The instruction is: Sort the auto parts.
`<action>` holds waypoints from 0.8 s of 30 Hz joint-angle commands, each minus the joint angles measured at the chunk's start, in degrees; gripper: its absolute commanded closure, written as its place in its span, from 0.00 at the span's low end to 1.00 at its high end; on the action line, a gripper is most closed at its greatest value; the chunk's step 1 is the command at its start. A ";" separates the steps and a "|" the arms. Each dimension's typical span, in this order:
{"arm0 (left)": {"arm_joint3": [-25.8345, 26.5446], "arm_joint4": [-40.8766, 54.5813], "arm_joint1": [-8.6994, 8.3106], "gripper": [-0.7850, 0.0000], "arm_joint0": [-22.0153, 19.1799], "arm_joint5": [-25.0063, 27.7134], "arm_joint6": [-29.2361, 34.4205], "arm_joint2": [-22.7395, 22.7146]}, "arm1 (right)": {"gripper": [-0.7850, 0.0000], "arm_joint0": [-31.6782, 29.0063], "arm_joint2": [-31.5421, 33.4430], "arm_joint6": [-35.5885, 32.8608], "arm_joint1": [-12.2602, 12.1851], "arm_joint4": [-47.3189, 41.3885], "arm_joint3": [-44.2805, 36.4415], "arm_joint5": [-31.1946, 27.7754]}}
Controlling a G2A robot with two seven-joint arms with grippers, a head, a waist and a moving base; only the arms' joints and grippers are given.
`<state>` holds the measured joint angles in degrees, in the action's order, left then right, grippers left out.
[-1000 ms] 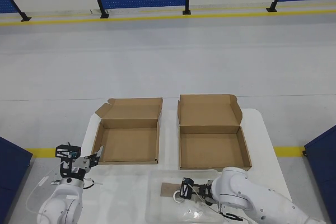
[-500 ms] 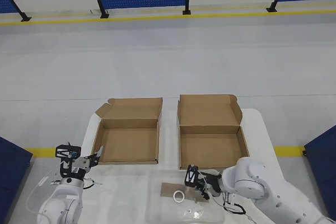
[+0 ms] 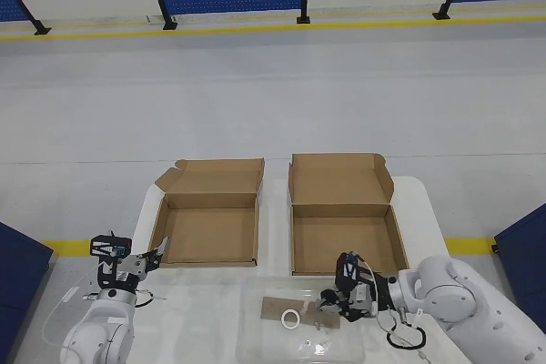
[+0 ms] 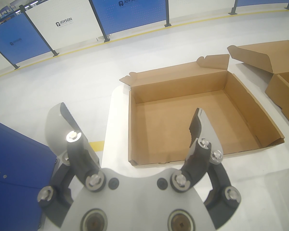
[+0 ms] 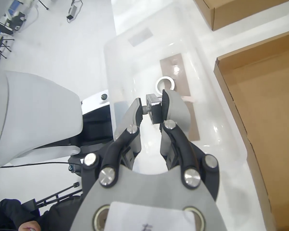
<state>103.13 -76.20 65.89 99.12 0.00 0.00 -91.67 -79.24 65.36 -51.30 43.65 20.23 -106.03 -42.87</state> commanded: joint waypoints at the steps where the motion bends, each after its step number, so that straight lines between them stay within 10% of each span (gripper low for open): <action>1: 0.00 0.00 0.00 0.00 0.00 0.00 0.00 0.00 | 1.00 -0.59 0.51 1.03 -0.14 -1.93 0.60 -1.78; 16: 0.00 0.00 0.00 0.00 0.00 0.00 0.00 0.00 | 1.00 -1.69 0.32 5.03 -0.12 -7.16 2.12 -5.43; 24: 0.00 0.00 0.00 0.00 0.00 0.00 0.00 0.00 | 1.00 -0.06 -0.89 3.73 -0.73 -31.77 9.31 -13.84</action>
<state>103.13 -76.20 65.89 99.12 0.00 0.00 -91.67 -79.54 64.76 -47.06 43.11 -6.38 -97.39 -56.08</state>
